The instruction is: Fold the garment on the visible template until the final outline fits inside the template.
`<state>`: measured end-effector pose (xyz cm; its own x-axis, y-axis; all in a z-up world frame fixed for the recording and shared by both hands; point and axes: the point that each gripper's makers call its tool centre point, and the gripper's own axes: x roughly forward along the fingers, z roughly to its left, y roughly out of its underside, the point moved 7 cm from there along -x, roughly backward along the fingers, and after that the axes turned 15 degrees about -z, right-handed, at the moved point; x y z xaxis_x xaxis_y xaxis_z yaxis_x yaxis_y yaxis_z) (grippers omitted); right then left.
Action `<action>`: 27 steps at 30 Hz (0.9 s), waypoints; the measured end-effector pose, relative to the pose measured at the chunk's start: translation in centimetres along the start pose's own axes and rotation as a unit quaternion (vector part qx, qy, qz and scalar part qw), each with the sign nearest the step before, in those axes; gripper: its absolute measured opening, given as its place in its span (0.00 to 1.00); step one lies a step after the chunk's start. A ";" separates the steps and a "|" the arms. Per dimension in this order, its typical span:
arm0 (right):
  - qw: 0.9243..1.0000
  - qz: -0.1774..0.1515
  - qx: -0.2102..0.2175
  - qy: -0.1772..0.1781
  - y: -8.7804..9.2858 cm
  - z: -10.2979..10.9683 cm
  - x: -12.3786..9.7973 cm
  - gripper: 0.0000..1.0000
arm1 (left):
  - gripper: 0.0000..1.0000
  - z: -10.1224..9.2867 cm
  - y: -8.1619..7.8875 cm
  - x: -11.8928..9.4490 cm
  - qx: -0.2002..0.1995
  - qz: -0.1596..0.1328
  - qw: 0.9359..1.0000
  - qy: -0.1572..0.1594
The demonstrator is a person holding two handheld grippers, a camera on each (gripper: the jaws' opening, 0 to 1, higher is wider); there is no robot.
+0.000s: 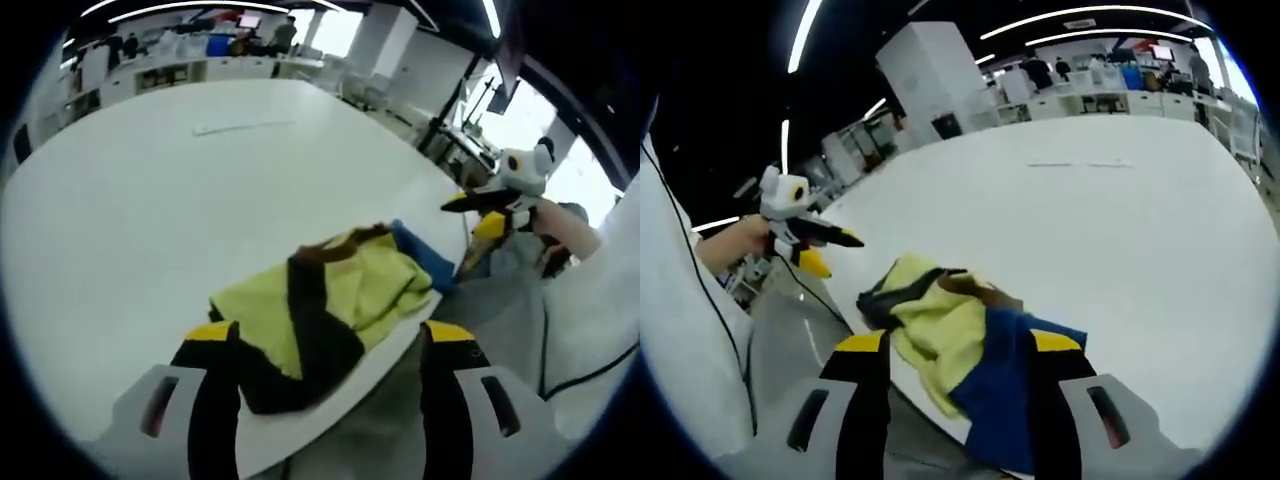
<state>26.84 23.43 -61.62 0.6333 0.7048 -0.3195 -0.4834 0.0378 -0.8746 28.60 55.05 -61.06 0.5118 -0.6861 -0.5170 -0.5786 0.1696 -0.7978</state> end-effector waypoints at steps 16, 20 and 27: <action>1.000 0.012 0.000 -0.006 0.7 -1.4 1.9 0.51 | 0.67 0.4 -0.1 1.3 0.008 0.008 1.000 0.008; 1.000 0.019 -0.001 -0.005 1.0 -1.7 2.2 0.50 | 0.66 0.3 0.0 1.7 0.009 0.011 1.000 0.011; 1.000 0.027 -0.002 -0.004 1.3 -1.9 2.8 0.47 | 0.65 0.4 0.2 2.1 0.008 0.017 1.000 0.013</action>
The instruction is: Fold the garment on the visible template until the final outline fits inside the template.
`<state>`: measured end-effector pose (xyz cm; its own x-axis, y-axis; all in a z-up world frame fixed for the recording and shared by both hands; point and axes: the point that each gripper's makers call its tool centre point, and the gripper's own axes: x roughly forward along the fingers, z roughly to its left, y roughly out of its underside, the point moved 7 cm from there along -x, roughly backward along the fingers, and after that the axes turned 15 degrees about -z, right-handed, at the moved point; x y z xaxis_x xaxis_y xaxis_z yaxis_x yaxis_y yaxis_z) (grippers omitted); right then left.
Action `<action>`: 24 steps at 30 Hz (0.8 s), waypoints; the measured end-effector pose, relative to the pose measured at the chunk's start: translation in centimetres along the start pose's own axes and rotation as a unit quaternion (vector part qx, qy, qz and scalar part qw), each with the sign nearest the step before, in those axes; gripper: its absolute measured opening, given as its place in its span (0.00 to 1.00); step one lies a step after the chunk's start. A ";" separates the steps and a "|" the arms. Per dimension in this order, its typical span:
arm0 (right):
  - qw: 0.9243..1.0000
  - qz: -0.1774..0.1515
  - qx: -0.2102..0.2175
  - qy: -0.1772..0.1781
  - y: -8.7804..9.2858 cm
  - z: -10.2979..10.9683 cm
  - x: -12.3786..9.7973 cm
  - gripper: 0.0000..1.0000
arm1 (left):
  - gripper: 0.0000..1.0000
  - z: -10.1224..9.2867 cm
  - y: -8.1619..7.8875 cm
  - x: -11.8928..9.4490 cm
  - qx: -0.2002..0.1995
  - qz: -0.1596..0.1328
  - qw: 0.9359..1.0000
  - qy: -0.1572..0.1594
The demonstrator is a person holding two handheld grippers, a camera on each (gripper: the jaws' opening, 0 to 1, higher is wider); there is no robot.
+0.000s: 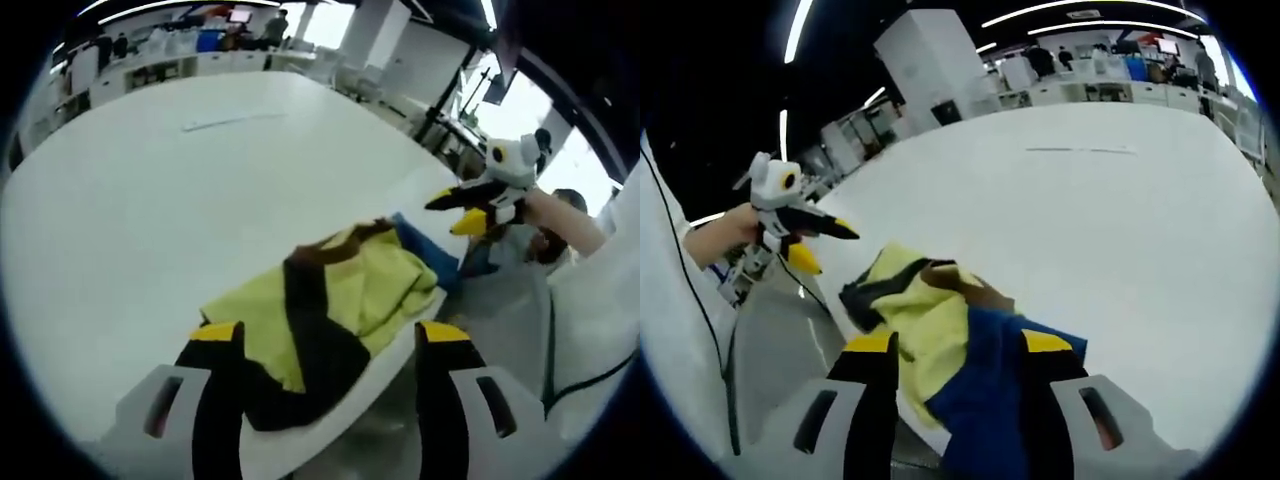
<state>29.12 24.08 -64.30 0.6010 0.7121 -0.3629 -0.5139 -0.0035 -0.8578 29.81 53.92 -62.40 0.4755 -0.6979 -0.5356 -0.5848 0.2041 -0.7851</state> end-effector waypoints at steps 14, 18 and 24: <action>1.000 0.012 0.007 0.004 0.2 -1.1 1.2 0.41 | 0.64 0.6 0.1 0.7 0.003 0.009 1.000 -0.001; 1.000 0.009 0.011 0.002 0.2 -1.3 1.5 0.38 | 0.63 0.8 0.2 0.9 0.003 0.012 1.000 0.000; 1.000 0.016 0.016 0.006 0.7 -1.6 1.8 0.36 | 0.62 0.7 0.4 1.3 0.002 0.014 1.000 0.003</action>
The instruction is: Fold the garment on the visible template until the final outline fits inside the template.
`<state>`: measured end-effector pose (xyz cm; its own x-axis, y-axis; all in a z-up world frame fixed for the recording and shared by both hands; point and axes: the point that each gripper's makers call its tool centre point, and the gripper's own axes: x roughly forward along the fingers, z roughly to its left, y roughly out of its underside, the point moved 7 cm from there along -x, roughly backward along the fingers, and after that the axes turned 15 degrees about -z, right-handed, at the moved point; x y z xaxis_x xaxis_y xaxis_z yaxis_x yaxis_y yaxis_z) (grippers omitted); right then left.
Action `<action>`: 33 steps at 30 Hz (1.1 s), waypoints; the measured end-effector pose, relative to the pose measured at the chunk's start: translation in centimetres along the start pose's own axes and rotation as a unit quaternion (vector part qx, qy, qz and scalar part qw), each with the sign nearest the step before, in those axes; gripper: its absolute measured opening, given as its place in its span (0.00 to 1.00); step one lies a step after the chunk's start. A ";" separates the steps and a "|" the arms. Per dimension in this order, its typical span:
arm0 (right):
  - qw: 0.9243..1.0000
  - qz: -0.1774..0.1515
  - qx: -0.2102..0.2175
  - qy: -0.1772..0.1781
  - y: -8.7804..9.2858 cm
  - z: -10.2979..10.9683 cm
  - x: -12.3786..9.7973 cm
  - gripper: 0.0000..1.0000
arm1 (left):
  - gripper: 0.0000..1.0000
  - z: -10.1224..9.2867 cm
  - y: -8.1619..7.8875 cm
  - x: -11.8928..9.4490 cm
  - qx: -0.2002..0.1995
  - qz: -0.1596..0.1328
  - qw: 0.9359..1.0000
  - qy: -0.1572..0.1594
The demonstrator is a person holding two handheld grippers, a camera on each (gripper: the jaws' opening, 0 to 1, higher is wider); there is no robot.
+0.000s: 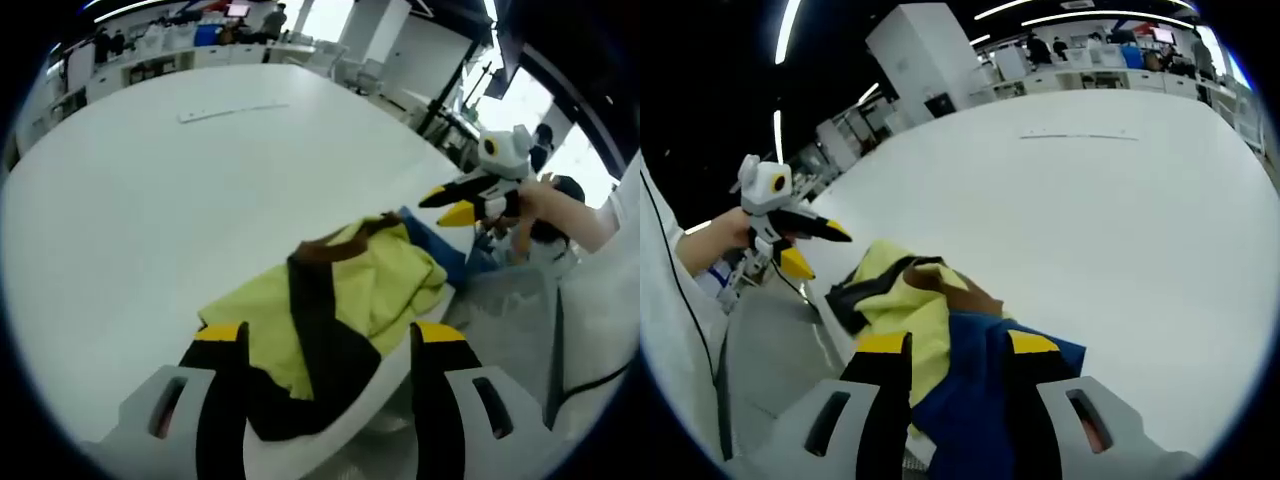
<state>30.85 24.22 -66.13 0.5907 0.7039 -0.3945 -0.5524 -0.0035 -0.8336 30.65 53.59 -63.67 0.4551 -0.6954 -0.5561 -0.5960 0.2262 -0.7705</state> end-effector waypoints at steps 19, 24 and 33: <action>1.000 0.006 0.027 0.003 0.4 -1.1 1.3 0.29 | 0.60 0.4 0.0 1.2 0.003 0.011 1.000 0.007; 0.999 0.003 0.045 0.000 0.5 -1.5 1.7 0.28 | 0.60 0.6 -0.1 1.4 0.003 0.013 1.000 0.007; 0.996 0.000 0.091 -0.017 0.9 -1.7 1.7 0.26 | 0.60 0.8 0.0 1.8 0.003 0.017 1.000 0.008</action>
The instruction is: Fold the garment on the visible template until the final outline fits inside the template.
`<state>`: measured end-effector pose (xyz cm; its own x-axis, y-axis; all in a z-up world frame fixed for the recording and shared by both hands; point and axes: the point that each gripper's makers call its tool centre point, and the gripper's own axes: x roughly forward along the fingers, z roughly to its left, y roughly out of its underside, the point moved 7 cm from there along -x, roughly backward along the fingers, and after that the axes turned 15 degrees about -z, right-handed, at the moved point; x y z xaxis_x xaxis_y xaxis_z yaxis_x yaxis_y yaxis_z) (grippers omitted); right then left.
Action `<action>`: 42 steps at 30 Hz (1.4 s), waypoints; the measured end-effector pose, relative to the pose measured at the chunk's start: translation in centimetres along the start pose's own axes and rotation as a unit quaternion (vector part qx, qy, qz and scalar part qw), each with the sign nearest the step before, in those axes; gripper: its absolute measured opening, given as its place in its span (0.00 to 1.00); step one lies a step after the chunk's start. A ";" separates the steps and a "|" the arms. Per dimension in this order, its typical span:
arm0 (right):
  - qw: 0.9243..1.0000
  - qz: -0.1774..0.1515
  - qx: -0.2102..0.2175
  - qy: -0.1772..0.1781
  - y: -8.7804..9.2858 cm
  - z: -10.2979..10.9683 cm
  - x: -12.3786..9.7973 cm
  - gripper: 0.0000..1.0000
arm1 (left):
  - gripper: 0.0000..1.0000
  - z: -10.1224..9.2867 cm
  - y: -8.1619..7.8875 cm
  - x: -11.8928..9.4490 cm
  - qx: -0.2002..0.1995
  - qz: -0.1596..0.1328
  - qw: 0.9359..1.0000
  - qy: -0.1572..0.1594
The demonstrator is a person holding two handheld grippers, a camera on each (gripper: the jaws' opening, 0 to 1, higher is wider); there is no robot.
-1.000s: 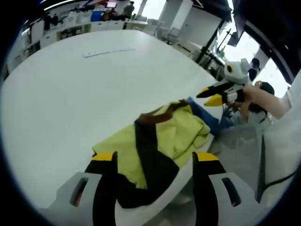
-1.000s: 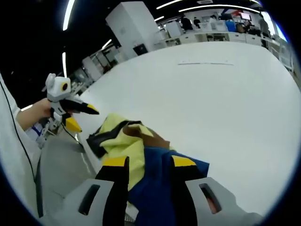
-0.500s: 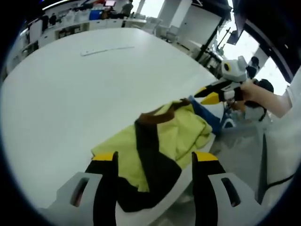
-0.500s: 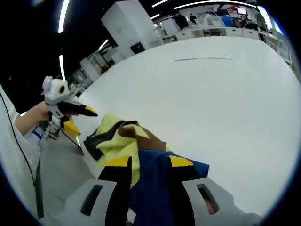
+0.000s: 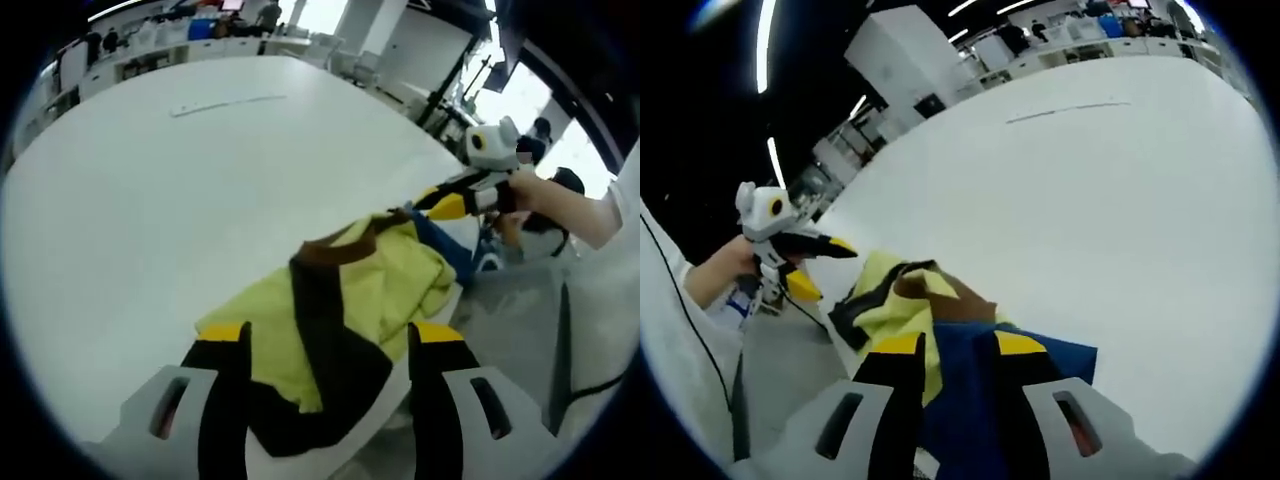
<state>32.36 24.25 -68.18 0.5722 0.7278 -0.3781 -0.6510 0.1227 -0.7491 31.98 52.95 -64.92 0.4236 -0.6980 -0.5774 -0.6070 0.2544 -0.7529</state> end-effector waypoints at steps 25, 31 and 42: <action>0.984 -0.034 0.175 0.009 0.9 -1.7 0.6 0.20 | 0.59 0.4 -0.1 1.1 0.003 0.010 1.000 0.004; 0.986 -0.020 0.167 0.003 0.9 -1.7 0.9 0.19 | 0.59 0.4 0.0 1.2 0.002 0.012 1.000 0.005; 0.990 -0.017 0.138 -0.005 1.0 -1.0 0.9 0.04 | 0.59 0.5 -0.2 1.6 0.001 0.012 1.000 0.007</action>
<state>32.72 24.40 -69.82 0.5913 0.7271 -0.3489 -0.7442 0.3253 -0.5833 33.08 52.09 -65.85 0.3994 -0.7012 -0.5906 -0.6149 0.2729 -0.7399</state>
